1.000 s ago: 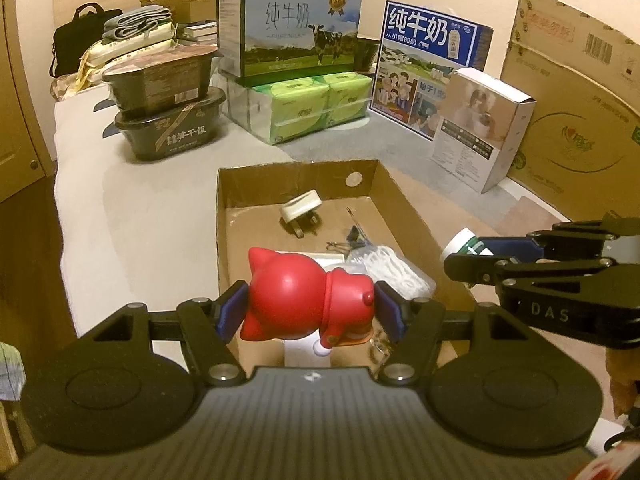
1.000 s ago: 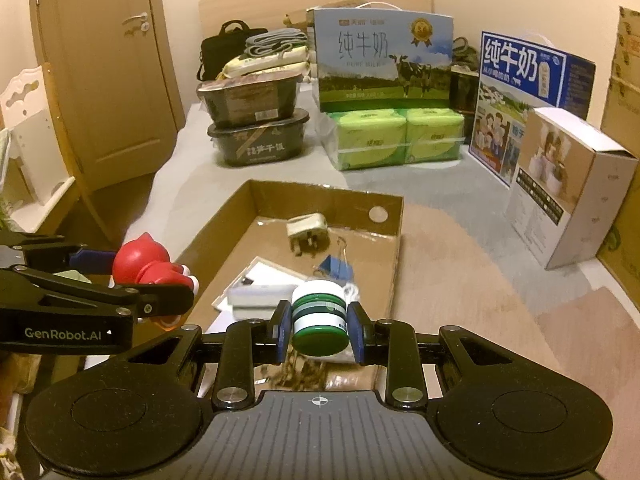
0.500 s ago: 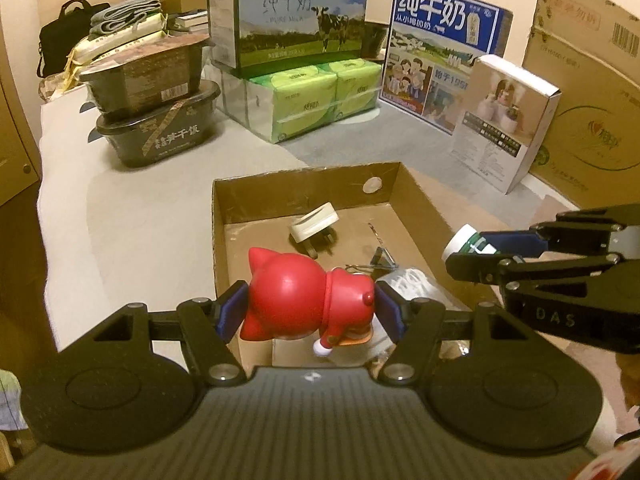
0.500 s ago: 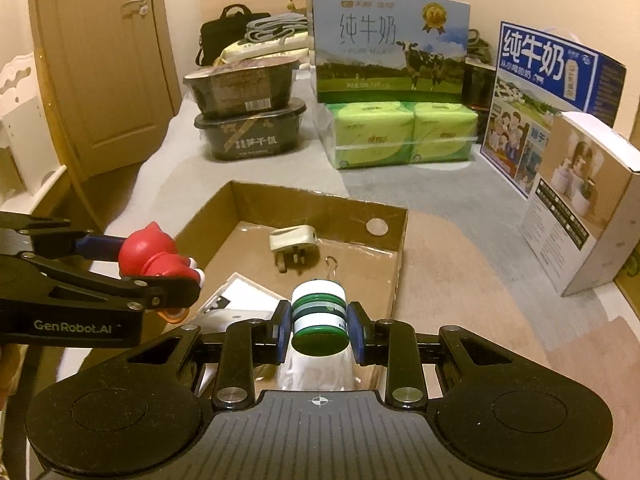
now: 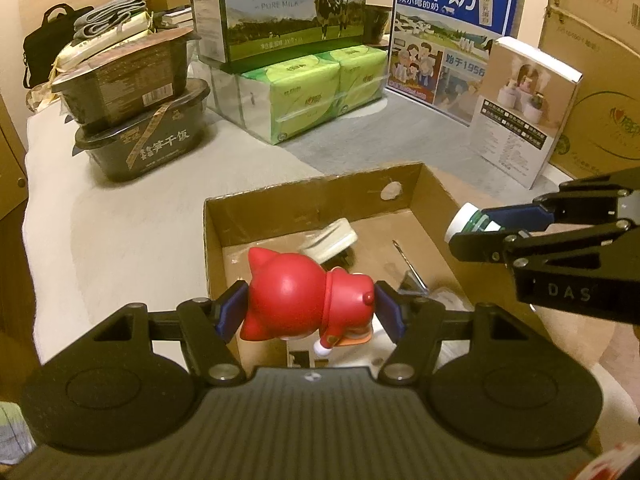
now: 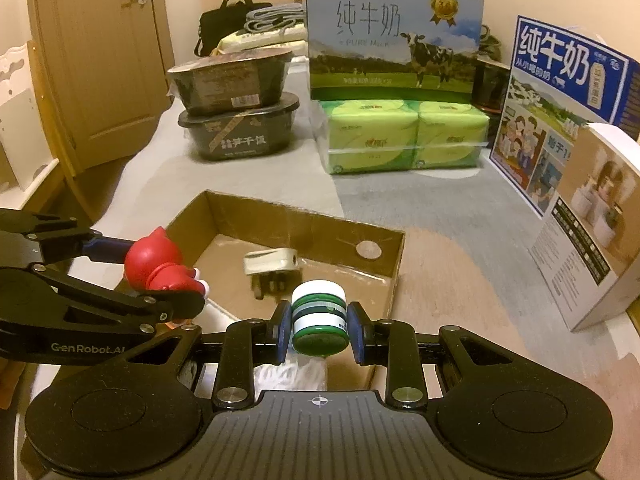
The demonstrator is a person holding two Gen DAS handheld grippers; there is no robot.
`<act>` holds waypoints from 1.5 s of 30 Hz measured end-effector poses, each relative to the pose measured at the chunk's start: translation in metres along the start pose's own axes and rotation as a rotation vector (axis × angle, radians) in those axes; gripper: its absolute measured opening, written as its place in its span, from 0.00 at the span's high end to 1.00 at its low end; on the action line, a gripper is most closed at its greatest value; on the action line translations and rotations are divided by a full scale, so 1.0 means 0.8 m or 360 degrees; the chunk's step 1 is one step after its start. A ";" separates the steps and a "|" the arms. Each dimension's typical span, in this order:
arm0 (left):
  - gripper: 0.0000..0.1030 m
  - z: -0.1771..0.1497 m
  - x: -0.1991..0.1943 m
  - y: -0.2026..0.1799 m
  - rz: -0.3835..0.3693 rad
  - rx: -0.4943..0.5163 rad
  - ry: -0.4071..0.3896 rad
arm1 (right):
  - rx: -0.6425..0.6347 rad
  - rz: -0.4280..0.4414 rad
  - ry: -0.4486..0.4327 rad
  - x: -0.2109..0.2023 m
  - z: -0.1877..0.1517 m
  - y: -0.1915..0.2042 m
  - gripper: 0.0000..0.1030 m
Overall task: Organize rigid objects
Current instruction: 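Carry the red figurine and tape roll over the cardboard box with both tools, then open the left tool to drop the figurine while the right tool releases the tape roll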
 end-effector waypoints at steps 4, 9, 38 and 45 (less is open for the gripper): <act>0.37 0.008 0.013 0.004 0.0006 0.0026 0.0007 | -0.0005 0.0006 0.0005 0.013 0.009 -0.008 0.71; 0.37 0.016 0.029 0.009 0.0008 0.0049 0.0017 | -0.0015 0.0003 0.0013 0.031 0.018 -0.015 0.71; 0.21 0.022 0.031 0.020 0.0068 0.0079 -0.0045 | 0.0018 0.0007 0.0011 0.059 0.035 -0.027 0.71; 0.21 0.017 0.031 0.023 0.0093 0.0080 -0.0045 | -0.0015 0.0052 -0.0071 0.059 0.039 -0.020 0.59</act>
Point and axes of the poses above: each gripper's, at about its wrist camera, not at the fingertips, and x roughly the way its jaws point, y to its left, z to its top, the point moved 6 cm from there along x, roughly the way its jaws point, and after that the axes turned 1 degree about -x, right-handed, at the moved point
